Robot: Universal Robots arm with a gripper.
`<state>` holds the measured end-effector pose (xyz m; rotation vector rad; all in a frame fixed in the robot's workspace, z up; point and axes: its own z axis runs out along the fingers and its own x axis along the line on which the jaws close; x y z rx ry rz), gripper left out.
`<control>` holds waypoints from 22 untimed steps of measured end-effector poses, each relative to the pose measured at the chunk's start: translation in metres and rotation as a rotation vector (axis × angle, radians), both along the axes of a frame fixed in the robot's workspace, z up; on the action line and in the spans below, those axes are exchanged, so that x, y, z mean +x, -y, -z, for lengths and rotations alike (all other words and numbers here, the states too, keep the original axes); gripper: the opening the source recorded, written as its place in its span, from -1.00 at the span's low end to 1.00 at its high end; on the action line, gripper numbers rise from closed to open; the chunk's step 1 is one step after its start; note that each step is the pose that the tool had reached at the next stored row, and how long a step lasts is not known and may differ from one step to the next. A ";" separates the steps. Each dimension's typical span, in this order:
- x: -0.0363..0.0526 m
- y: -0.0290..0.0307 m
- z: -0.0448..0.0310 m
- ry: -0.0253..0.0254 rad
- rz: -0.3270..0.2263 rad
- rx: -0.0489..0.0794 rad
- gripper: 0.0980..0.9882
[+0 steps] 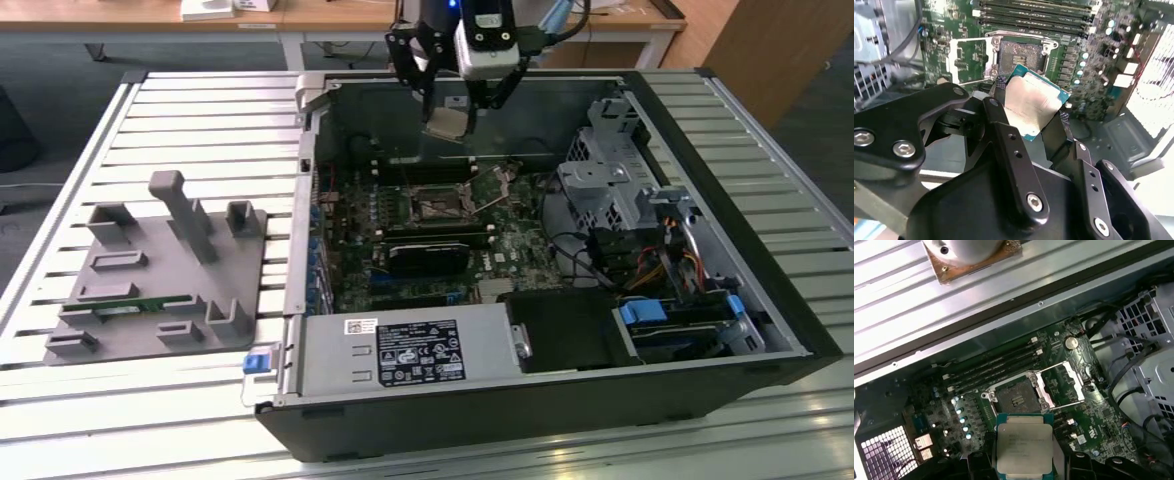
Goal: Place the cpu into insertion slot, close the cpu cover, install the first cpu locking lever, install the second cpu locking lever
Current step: 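Place the cpu into insertion slot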
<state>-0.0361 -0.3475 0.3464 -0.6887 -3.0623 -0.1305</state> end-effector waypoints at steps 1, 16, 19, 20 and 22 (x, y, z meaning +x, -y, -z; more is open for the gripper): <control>0.0000 0.0000 0.0006 0.0000 0.018 0.000 -0.01; -0.0005 -0.0025 0.0180 -0.0001 0.174 -0.002 -0.01; -0.0005 -0.0030 0.0231 0.0001 0.217 -0.002 -0.01; -0.0005 -0.0030 0.0246 0.0000 0.235 -0.002 -0.01; -0.0005 -0.0030 0.0278 0.0000 0.273 -0.002 -0.01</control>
